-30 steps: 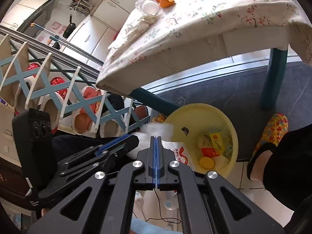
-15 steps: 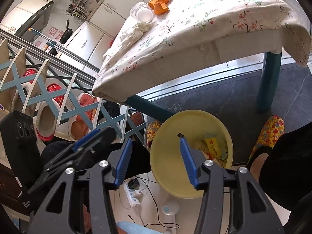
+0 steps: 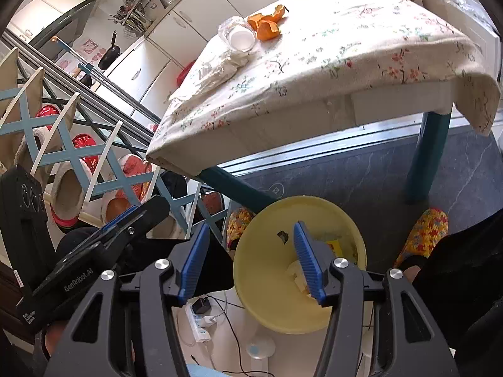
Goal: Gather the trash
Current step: 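Raise both open tools from the basin back over the table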
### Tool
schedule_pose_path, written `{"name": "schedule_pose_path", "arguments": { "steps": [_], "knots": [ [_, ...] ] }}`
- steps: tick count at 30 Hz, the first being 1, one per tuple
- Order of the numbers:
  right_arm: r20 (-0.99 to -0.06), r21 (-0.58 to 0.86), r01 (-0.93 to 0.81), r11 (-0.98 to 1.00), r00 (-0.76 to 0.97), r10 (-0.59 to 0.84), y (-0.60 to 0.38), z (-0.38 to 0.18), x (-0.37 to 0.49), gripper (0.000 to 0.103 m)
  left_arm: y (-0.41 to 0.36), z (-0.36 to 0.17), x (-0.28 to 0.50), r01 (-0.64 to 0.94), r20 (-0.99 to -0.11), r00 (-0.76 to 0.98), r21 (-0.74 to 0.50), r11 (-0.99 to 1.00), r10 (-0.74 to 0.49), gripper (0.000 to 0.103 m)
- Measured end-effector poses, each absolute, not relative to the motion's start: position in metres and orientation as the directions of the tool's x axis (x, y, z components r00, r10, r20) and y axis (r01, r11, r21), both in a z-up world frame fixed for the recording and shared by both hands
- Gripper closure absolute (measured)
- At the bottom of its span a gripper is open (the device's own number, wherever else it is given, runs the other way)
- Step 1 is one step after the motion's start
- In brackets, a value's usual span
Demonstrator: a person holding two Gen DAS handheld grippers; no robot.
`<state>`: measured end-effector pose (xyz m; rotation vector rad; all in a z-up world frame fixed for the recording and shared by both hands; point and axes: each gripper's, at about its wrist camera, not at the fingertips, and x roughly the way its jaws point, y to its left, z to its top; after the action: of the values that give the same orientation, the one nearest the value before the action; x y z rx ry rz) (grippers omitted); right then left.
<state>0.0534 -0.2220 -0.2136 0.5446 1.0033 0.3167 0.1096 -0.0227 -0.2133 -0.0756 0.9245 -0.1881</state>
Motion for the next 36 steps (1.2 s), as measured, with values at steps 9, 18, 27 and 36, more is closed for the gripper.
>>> {"name": "schedule_pose_path", "arguments": {
  "steps": [9,18,27,36],
  "knots": [
    [-0.704,0.519,-0.038,0.854,0.548,0.452,-0.217,-0.205,0.056,0.045,-0.019,-0.210,0.115,0.105,-0.774,0.610,-0.137,0.985,-0.173,0.017],
    [-0.697,0.503,-0.040,0.863,0.573,0.432,-0.219,-0.201,0.062,0.045,-0.014,-0.207,0.124,0.083,-0.767,0.624,-0.128,0.988,-0.151,0.014],
    [-0.656,0.437,-0.078,0.896,0.653,0.377,-0.220,-0.173,0.070,0.044,0.008,-0.179,0.152,0.029,-0.719,0.682,-0.154,0.988,-0.132,0.012],
    [-0.617,0.417,-0.118,0.901,0.692,0.376,-0.222,-0.148,0.100,0.044,0.009,-0.160,0.200,0.038,-0.705,0.698,-0.140,0.989,-0.127,0.012]
  ]
}}
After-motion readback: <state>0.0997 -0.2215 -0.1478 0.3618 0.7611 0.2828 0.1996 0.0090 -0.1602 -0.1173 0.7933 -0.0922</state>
